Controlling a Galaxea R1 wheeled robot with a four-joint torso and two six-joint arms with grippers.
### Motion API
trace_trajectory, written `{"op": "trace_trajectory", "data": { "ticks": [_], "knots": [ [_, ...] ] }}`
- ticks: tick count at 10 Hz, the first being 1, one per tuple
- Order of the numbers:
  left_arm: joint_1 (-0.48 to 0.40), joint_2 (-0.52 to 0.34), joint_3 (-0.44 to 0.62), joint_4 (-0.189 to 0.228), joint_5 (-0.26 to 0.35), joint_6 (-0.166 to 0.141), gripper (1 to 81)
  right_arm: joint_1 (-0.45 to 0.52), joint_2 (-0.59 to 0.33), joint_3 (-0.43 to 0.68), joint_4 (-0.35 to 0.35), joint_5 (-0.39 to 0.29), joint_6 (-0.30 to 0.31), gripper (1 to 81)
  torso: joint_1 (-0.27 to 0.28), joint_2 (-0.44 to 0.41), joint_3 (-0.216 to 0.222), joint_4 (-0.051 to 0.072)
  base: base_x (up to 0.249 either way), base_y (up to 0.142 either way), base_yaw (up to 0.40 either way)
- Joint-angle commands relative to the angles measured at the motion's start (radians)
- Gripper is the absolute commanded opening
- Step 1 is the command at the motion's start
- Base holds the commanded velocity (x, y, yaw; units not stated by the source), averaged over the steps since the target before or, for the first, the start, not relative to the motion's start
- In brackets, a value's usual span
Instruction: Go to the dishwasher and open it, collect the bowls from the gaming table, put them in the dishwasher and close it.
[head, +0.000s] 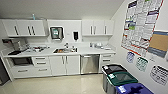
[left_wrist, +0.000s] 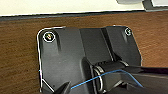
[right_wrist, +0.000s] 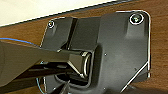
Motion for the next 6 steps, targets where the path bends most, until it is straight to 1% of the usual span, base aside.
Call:
{"op": "trace_trajectory", "data": {
  "ticks": [1, 6],
  "knots": [
    [-0.061, -0.018, 0.01, -0.002, 0.047, 0.01, 81.1, 0.05, -0.018, 0.01, -0.009, -0.045, -0.005, 81.1, 0.0, 0.0, 0.0, 0.0, 0.093, 0.0, 0.0],
    [-0.061, -0.02, 0.011, -0.002, 0.047, 0.01, 81.1, 0.053, -0.019, 0.011, -0.009, -0.045, -0.005, 81.1, 0.0, 0.0, 0.0, 0.0, 0.093, 0.0, 0.0]
  ]
}}
